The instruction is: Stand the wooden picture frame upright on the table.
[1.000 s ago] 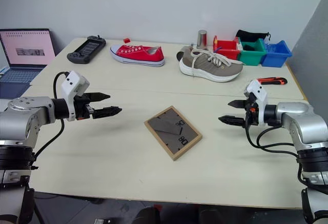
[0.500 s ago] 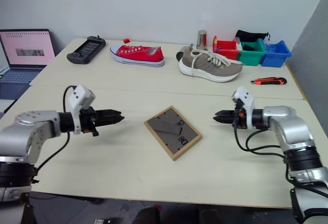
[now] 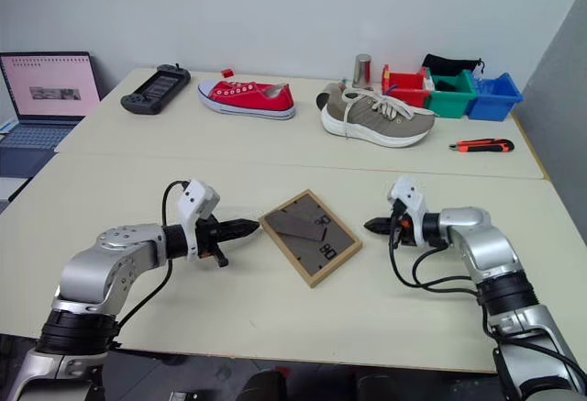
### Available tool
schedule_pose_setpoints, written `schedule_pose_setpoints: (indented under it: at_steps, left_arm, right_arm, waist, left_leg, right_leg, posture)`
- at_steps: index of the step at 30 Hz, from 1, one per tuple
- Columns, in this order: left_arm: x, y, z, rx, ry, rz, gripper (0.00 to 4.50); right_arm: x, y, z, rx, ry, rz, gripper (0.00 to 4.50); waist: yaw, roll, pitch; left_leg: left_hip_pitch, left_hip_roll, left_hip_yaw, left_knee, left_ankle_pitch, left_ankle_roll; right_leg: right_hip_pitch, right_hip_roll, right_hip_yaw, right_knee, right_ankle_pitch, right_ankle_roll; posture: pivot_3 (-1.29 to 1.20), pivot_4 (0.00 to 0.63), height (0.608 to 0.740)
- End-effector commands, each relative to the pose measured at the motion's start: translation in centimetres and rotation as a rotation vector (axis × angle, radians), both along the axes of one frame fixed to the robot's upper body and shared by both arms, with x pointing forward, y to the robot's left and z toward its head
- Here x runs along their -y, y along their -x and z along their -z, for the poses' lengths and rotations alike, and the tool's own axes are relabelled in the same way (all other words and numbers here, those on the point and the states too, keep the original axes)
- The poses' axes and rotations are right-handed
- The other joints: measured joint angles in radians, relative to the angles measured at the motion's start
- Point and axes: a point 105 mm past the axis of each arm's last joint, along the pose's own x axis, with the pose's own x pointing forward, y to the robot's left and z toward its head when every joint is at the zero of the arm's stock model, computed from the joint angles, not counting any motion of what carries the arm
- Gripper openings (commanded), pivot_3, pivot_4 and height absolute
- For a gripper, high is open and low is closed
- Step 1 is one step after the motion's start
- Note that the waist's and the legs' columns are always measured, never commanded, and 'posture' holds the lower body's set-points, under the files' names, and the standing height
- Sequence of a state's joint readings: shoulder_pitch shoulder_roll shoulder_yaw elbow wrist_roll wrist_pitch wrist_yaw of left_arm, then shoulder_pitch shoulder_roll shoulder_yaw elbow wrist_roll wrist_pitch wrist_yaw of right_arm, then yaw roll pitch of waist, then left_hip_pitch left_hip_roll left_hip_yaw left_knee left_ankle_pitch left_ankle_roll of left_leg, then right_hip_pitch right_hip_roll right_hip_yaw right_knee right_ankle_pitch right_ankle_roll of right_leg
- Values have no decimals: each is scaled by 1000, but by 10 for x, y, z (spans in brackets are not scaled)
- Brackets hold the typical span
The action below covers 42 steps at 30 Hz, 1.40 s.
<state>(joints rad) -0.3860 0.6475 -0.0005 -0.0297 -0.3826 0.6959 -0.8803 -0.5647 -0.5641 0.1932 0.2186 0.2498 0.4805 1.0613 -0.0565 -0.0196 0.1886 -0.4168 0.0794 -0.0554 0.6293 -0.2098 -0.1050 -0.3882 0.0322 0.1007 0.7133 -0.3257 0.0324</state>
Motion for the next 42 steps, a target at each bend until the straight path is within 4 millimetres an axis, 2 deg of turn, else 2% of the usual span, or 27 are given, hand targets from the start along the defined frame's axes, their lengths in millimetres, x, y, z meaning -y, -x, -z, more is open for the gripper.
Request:
schedule_pose_setpoints:
  at_steps: [1, 12, 27, 42]
  left_arm:
    - [7, -4, 1, 20, -19, 12, 17]
    - [18, -30, 6, 53, -50, 37, 17]
    - [22, -50, -3, 106, -71, 58, 17]
    - [28, -61, -5, 129, -84, 76, 17]
  right_arm:
    - [-11, 2, -7, 59, 11, -29, 0]
    - [-34, 25, -14, 23, -26, -140, 0]
    - [-38, 38, -15, -4, -15, -180, 0]
    - [-44, 49, -12, -36, -16, -219, 0]
  waist:
    - [0, 0, 0]
    - [9, 0, 0]
    - [5, 0, 0]
    - [5, 0, 0]
  left_leg:
    - [0, 0, 0, 0, 0, 0]
    - [0, -1, -1, 0, 0, 0]
    - [0, -1, -1, 0, 0, 0]
    - [0, -1, -1, 0, 0, 0]
  right_leg:
    - [0, 0, 0, 0, 0, 0]
    - [1, 0, 0, 0, 0, 0]
    - [1, 0, -1, 0, 0, 0]
    - [1, 0, -1, 0, 0, 0]
  posture:
    - [0, 150, 740]
    - [0, 150, 740]
    - [0, 150, 740]
    - [0, 150, 740]
